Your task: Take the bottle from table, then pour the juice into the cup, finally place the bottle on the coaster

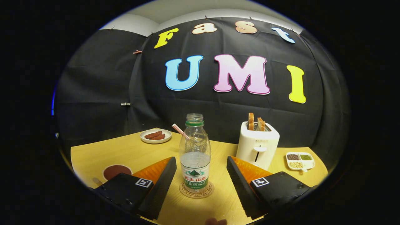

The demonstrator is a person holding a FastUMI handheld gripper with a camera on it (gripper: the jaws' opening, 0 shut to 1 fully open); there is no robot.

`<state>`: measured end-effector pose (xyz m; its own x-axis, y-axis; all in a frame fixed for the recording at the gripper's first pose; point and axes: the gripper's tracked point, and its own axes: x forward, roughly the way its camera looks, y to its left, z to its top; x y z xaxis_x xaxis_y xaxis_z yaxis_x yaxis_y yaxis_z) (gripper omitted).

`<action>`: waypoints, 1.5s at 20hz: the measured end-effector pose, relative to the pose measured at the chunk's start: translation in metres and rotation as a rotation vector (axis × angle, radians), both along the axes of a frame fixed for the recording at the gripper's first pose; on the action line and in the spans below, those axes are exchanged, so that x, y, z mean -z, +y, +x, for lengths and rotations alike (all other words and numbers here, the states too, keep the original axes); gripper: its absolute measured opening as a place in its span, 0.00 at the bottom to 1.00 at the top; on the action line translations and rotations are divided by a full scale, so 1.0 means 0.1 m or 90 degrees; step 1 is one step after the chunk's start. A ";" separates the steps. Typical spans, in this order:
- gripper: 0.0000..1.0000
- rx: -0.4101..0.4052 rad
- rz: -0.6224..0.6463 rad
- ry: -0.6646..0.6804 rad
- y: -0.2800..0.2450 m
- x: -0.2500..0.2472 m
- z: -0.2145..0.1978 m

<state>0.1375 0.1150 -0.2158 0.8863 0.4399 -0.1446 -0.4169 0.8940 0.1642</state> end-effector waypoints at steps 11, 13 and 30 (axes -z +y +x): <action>0.98 -0.016 0.007 -0.011 -0.43 -1.02 -0.65; 0.98 -0.019 0.008 -0.017 -0.51 -1.21 -0.74; 0.97 0.026 -0.009 -0.058 -1.26 -1.90 -1.18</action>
